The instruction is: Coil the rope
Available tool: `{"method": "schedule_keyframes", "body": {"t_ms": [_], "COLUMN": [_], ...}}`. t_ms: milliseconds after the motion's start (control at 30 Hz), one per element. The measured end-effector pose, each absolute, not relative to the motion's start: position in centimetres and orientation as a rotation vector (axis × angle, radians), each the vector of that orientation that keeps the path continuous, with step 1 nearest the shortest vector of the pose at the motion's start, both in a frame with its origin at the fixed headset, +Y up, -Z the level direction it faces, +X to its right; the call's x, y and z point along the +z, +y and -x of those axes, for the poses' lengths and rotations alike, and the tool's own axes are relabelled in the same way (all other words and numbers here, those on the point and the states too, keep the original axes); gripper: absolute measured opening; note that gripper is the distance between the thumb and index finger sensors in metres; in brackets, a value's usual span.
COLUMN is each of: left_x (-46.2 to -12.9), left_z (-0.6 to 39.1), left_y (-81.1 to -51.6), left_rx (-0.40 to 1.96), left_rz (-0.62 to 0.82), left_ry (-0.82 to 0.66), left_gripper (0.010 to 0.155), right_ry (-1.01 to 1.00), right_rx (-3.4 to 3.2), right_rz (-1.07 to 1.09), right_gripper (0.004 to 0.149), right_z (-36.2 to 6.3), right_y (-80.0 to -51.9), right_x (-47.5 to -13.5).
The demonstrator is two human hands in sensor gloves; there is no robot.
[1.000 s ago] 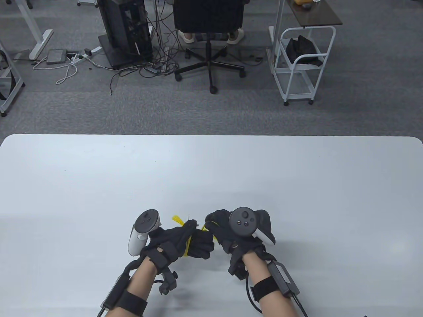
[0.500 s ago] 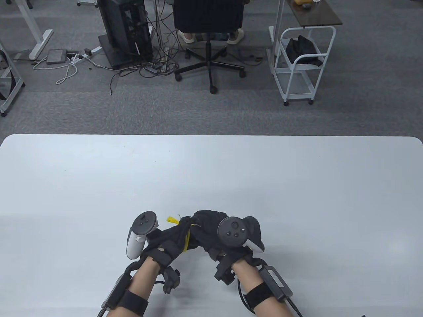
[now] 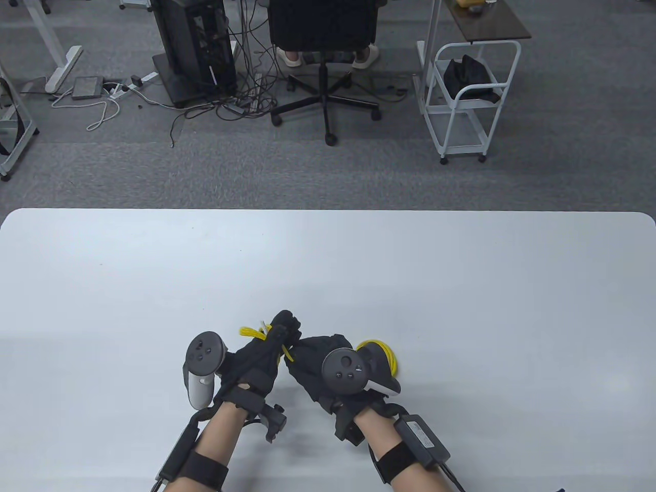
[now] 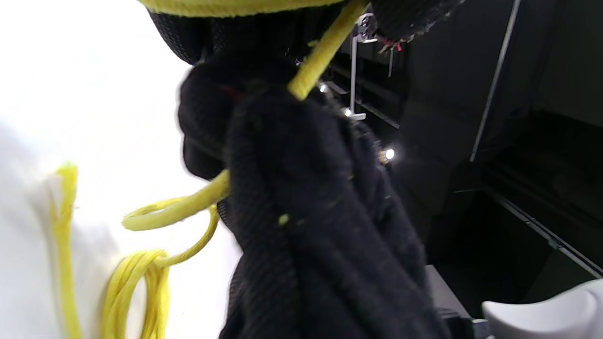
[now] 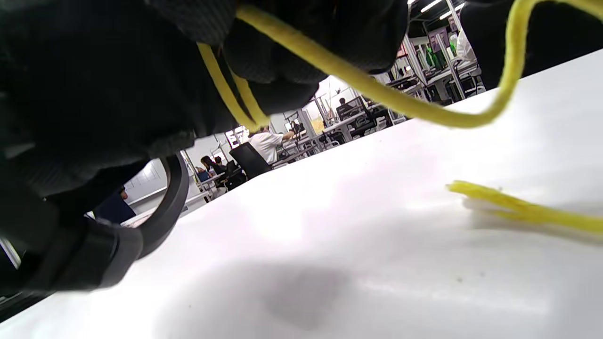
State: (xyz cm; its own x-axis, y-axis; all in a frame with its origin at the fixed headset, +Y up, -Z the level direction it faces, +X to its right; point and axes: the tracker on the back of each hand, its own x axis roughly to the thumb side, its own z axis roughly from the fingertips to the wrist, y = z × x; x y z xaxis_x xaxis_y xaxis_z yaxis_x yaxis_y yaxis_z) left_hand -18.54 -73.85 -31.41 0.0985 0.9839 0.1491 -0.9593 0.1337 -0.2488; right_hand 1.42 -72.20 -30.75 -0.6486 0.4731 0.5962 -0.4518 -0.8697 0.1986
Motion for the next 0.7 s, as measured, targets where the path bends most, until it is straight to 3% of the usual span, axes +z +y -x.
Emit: {"method": "schedule_keyframes", "body": {"t_ms": [233,433,700], "left_x": [-31.3,-31.2,-31.3], "left_z": [18.8,17.9,17.5], "left_y": [-73.7,-74.0,-74.1], "left_rx": [1.617,1.836,1.754], "left_rz": [0.069,0.168,0.201], "left_ry": [-0.363,-0.441,-0.455], "left_gripper": [0.058,0.062,0.063], "right_ry": [0.128,0.178,0.206], "right_rx": [2.496,2.509,2.542], "right_rz": [-0.918,-0.902,-0.88], "right_gripper": [0.04,0.041,0.041], "right_z": [-1.3,-1.3,-1.7], "right_y": [-73.1,-73.7,-74.1], "right_x": [-31.0,-31.3,-31.6]}}
